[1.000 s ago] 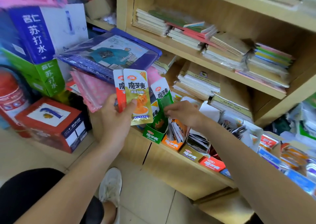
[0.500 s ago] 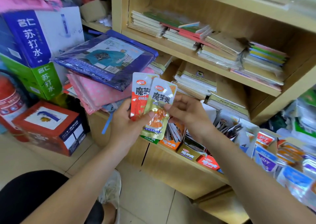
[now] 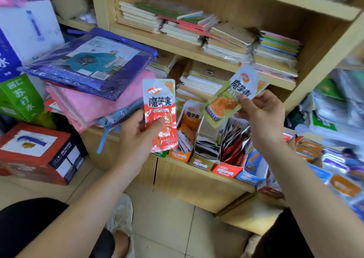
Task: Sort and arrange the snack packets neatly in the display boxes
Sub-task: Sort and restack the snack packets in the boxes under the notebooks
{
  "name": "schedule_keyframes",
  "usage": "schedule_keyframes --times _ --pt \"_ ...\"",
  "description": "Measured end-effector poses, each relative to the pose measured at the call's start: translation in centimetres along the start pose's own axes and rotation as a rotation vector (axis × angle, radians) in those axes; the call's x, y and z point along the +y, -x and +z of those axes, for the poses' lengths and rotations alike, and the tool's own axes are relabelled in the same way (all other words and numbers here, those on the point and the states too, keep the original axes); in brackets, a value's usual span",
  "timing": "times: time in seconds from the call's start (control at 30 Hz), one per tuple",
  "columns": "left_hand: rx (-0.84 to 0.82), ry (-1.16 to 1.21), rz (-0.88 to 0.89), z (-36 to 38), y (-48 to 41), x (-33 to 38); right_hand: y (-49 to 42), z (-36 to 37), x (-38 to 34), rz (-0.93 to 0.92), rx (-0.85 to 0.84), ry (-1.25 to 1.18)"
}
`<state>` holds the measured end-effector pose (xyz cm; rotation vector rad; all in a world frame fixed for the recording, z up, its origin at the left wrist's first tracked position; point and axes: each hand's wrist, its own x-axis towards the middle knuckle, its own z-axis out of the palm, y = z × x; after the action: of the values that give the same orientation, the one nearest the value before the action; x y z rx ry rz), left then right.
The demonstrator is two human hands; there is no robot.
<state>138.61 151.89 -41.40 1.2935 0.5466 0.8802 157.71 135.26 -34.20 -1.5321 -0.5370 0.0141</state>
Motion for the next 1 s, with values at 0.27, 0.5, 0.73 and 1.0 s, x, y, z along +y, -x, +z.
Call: schedule_keyframes --times 0.27,0.5,0.73,1.0 --pt "0.013 -0.020 -0.002 2.1 0.3 -0.6 0.5 -1.1 4.8 -0.081 0.087 0.435" --pt "-0.004 -0.005 0.016 2.9 0.3 -0.8 1.7 0.6 4.7 -0.149 -0.363 0.816" --pt "-0.013 -0.034 0.009 2.8 0.2 -1.4 2.2 0.4 4.2 -0.042 -0.991 1.013" --pt "-0.097 -0.024 -0.052 2.5 0.6 -1.3 5.0 0.2 3.6 0.021 -0.504 0.430"
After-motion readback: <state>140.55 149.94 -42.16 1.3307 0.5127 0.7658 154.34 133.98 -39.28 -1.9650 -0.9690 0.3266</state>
